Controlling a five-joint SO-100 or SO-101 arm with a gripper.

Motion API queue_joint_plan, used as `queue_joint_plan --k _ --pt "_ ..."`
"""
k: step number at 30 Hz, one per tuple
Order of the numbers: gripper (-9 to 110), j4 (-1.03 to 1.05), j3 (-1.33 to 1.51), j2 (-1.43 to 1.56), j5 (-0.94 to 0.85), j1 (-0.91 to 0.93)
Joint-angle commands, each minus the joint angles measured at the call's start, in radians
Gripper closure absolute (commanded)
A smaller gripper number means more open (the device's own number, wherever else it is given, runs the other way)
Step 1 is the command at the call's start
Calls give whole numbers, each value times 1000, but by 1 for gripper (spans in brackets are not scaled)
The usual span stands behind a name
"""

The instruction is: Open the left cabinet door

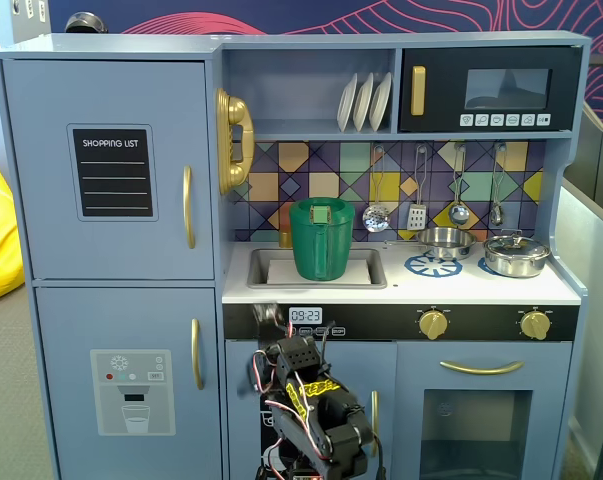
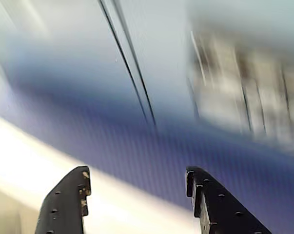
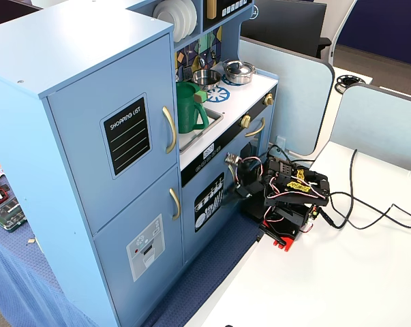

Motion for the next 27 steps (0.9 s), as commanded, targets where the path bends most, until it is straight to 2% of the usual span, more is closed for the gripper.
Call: queue_joint_plan --k 1,7,16,27 --pt "80 -206 -186 -80 -32 -43" --pt "80 -354 -463 -302 -63 -34" --pt "80 -462 -853 -597 -158 -60" --pt "80 -578 -1190 -862 -256 -124"
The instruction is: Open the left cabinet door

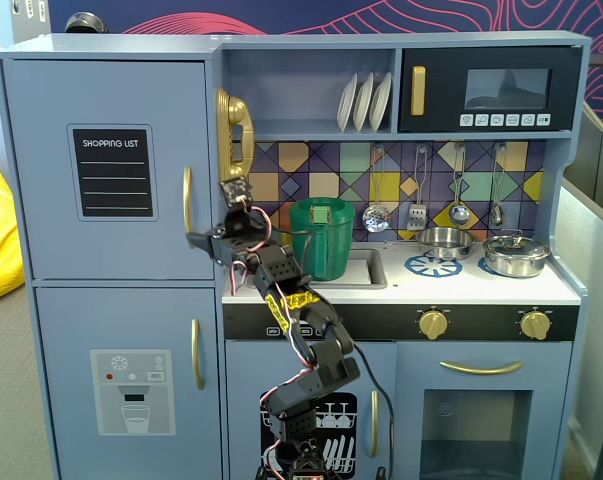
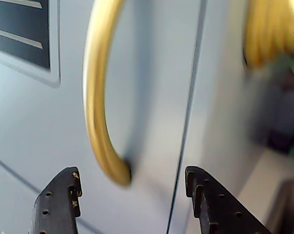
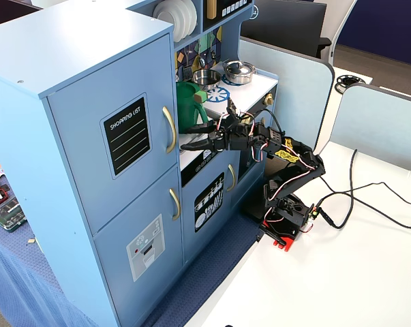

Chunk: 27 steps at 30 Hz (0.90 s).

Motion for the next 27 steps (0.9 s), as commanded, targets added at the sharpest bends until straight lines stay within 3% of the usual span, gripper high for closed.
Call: queue_joint_plan --k 1,15,27 --pt "80 -63 -166 -72 -43 -38" --pt "82 -169 -259 -163 -87 -249" --pt "84 -101 -259 -112 -195 -499"
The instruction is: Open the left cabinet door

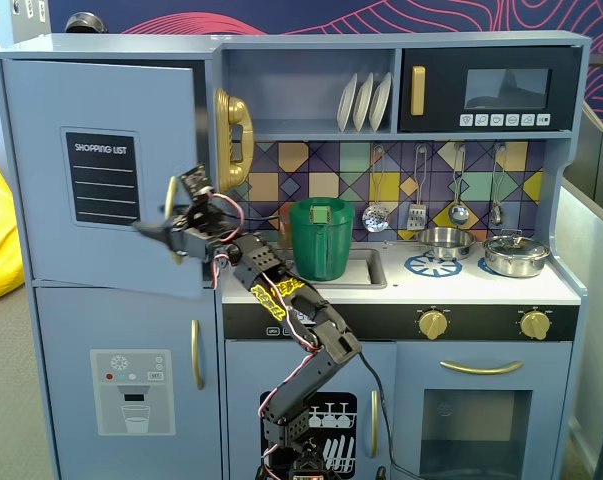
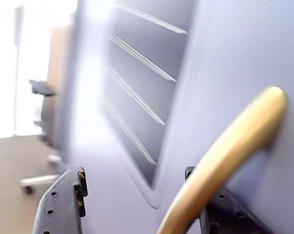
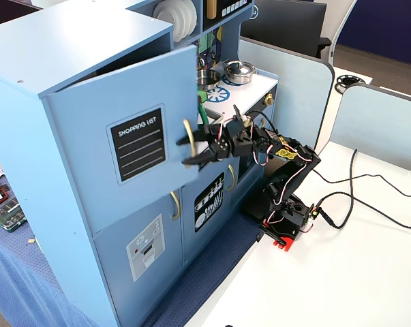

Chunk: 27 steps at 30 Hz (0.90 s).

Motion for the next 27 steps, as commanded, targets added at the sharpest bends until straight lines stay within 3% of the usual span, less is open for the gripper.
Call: queue_joint_plan --k 1,10,19,27 --pt "84 14 -74 43 -49 -94" --pt "85 126 -20 199 -75 -124" --pt "86 353 60 469 -66 -15" --pt "84 471 72 551 54 270"
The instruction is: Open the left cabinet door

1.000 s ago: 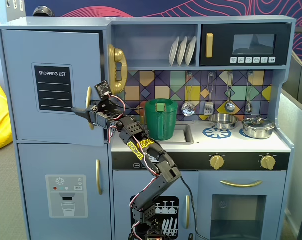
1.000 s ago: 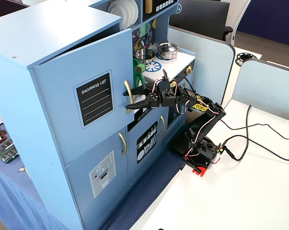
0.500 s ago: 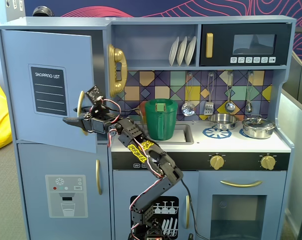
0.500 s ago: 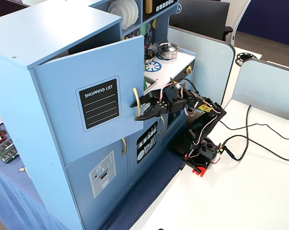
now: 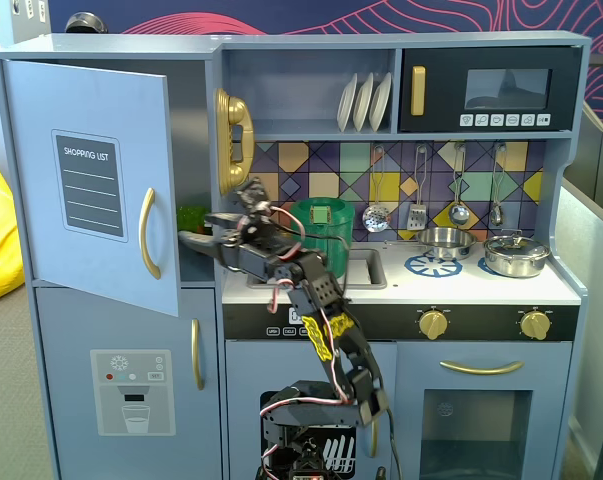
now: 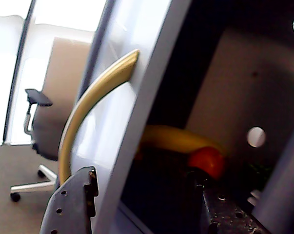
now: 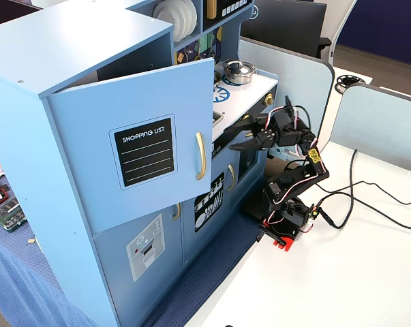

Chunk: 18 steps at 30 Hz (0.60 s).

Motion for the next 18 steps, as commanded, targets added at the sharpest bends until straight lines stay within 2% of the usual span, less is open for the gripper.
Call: queue_joint_plan --k 1,4,10,18 --pt "84 20 2 0 97 198" --pt "85 -21 12 -48 127 291" --pt "85 -106 21 -158 83 345" --pt "87 -284 144 -184 -44 124"
